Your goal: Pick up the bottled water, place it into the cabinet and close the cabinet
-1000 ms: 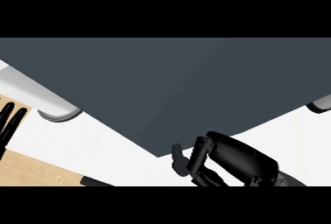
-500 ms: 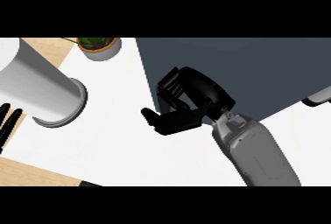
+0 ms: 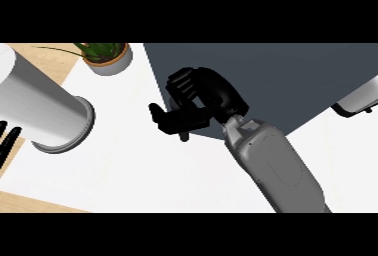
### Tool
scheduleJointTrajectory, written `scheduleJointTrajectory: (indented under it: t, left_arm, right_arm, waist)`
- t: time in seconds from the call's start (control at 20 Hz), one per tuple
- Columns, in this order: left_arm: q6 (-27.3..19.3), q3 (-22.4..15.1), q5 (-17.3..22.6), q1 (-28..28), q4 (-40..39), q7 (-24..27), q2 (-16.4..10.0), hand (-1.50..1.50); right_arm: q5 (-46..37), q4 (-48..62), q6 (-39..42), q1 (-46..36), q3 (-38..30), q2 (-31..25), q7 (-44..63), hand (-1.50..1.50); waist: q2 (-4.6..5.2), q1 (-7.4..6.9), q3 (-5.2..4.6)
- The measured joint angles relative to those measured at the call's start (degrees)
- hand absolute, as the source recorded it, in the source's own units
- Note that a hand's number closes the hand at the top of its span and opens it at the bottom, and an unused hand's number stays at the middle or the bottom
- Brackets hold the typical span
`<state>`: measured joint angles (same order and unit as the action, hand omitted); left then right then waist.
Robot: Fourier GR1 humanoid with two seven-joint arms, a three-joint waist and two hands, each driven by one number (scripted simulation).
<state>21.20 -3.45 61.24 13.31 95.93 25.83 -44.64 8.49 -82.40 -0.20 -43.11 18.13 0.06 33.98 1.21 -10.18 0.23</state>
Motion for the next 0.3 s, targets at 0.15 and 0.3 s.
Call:
scheduleJointTrajectory:
  t: [0.15, 0.3]
  left_arm:
    - [0.52, 0.42, 0.17, 0.4, -0.07, 0.19, -0.07, -1.5]
    - [0.49, 0.57, 0.15, 0.67, -0.03, 0.24, 0.02, -1.5]
  right_arm:
    - [1.37, 0.84, -3.09, -0.44, 0.49, -0.03, -0.38, -1.5]
    - [3.04, 4.07, -4.26, -4.58, 3.23, 0.06, -0.69, -1.5]
  waist:
    - [-0.25, 0.04, -0.12]
    - [0.11, -0.77, -1.14]
